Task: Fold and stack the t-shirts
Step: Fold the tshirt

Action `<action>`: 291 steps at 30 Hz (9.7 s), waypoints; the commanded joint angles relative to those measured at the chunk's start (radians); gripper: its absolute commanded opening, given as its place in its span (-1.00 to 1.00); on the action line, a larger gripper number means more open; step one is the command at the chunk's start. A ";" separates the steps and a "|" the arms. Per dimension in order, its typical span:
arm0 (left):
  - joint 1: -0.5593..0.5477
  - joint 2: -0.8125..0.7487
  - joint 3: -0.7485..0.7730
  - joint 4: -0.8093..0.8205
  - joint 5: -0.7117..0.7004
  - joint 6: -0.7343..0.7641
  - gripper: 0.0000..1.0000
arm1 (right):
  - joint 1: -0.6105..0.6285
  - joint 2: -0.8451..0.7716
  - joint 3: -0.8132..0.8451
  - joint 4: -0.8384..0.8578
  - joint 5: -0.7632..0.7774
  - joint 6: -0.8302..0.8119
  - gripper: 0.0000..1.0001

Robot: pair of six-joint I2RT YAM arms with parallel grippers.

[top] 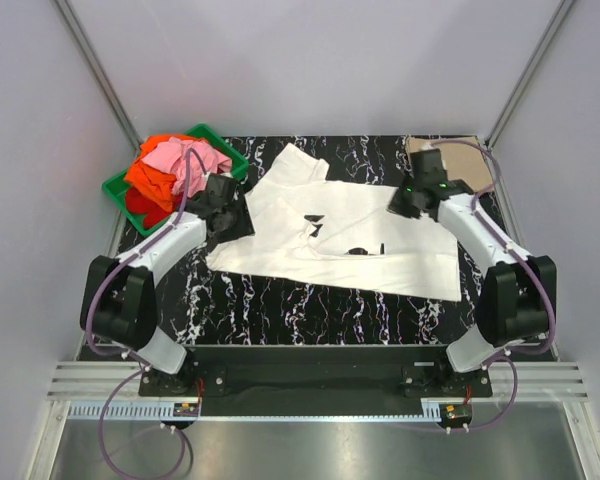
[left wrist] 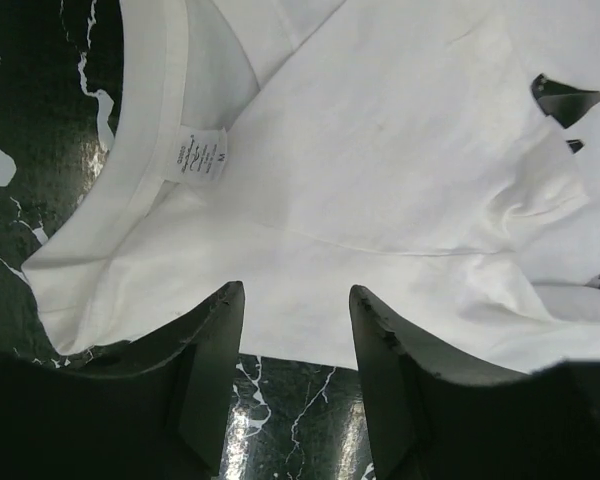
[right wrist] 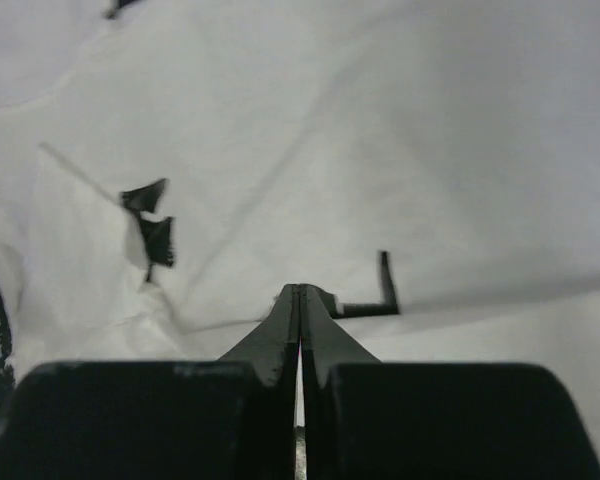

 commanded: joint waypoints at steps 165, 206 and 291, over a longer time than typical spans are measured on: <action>-0.037 0.613 0.636 -0.047 0.239 0.574 -0.29 | 0.220 0.416 0.081 0.316 -0.333 -0.120 -1.00; -0.013 0.708 0.794 -0.121 0.380 0.620 -0.35 | 0.220 0.415 0.085 0.310 -0.319 -0.124 -1.00; -0.020 0.754 0.924 -0.047 0.161 0.560 -1.00 | 0.220 0.389 0.123 0.381 -0.006 -0.330 -0.94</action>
